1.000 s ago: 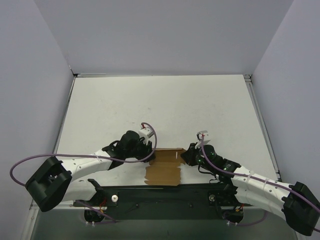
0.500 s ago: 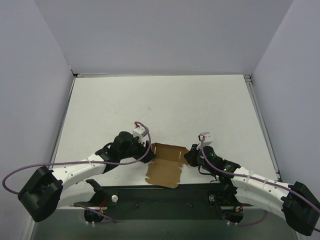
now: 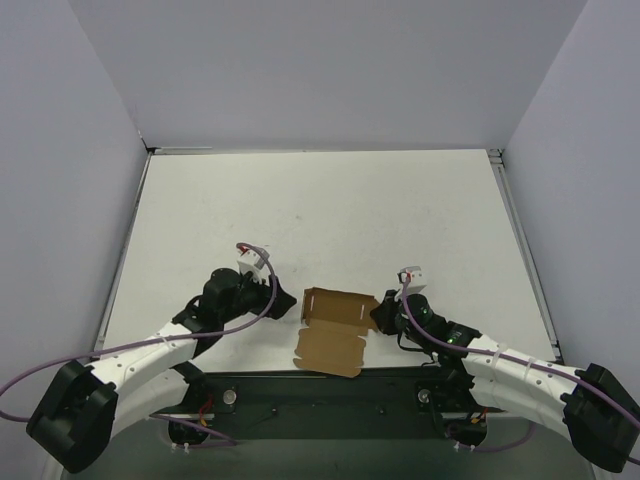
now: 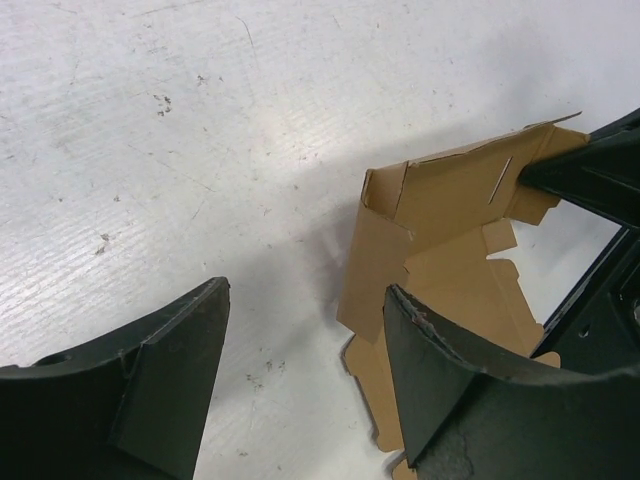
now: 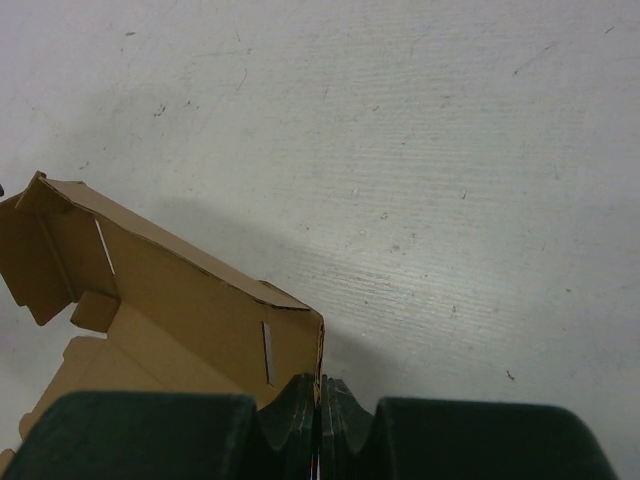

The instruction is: Fold the paper box

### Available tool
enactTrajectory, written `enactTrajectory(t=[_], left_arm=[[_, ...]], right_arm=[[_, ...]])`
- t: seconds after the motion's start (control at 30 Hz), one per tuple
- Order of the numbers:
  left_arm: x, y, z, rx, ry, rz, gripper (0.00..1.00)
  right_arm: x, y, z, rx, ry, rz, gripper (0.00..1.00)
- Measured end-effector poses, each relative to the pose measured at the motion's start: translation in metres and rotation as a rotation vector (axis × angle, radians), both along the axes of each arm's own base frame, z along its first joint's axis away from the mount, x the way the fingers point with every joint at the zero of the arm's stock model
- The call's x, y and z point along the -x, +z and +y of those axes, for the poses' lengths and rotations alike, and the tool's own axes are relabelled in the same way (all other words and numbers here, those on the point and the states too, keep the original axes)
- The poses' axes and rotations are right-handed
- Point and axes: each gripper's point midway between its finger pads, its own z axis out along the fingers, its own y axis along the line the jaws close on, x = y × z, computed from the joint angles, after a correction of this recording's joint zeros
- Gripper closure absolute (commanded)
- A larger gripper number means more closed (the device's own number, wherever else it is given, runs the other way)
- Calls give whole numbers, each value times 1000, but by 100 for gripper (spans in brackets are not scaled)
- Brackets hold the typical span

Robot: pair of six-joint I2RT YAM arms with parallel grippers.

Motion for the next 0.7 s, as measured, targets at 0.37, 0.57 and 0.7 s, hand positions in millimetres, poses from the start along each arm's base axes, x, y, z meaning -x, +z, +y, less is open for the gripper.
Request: enactTrajectory(t=[0.37, 0.57, 0.7], left_arm=[[1, -34, -16, 10, -83, 61, 38], [0, -43, -27, 31, -137, 62, 46], [0, -51, -33, 40, -162, 71, 47]], right_arm=[[-1, 0, 1, -9, 1, -12, 100], [-1, -1, 0, -10, 0, -14, 100], [-2, 0, 0, -9, -4, -17, 100]])
